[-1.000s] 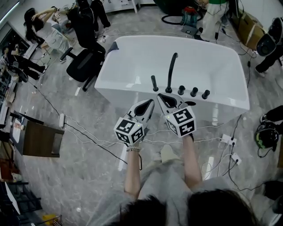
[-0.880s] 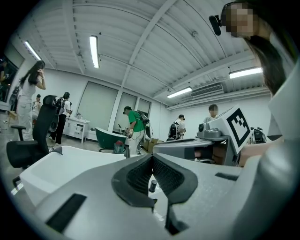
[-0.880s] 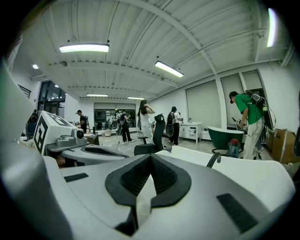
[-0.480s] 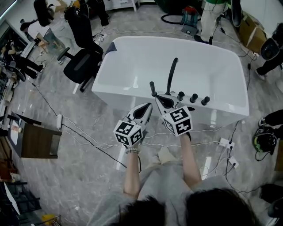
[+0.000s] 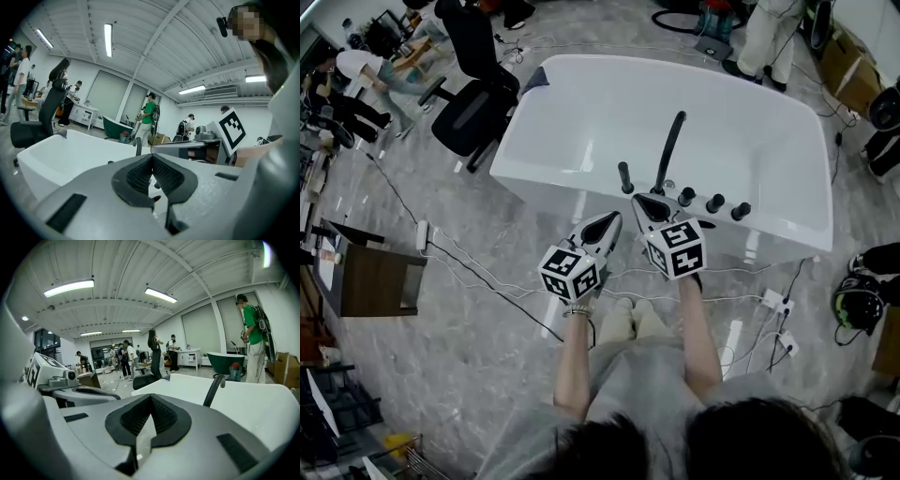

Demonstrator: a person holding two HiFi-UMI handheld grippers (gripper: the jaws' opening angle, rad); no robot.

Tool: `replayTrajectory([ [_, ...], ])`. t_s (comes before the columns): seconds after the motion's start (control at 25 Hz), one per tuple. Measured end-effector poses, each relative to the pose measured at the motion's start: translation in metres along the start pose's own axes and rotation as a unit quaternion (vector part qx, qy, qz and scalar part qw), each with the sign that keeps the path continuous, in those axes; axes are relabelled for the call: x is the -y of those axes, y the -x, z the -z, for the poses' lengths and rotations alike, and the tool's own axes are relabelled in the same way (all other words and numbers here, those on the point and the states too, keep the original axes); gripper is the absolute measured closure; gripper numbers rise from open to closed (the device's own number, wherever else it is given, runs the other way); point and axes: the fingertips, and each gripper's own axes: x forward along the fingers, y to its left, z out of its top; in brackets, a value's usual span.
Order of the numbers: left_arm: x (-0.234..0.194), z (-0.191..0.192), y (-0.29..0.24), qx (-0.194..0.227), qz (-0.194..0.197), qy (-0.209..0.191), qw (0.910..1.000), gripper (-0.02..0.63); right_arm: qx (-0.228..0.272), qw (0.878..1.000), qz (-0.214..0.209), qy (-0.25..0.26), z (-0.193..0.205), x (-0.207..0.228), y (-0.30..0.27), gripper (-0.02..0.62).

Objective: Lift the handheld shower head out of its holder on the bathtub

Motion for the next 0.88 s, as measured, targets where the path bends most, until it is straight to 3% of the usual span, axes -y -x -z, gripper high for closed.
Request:
replayTrajectory([
  [0.44, -0.054, 0.026, -0.03, -0.021, 0.013, 0.027, 0.9993, 0.601, -0.034, 0.999, 0.01, -0.005, 0.035, 0.024, -0.061, 0.594],
  [0.88, -0.087, 0.082, -0.061, -0.05, 0.008, 0.051, 0.9974, 0.601, -0.068, 0.998, 0.009, -0.016, 0.094, 0.055, -0.109, 0.594],
])
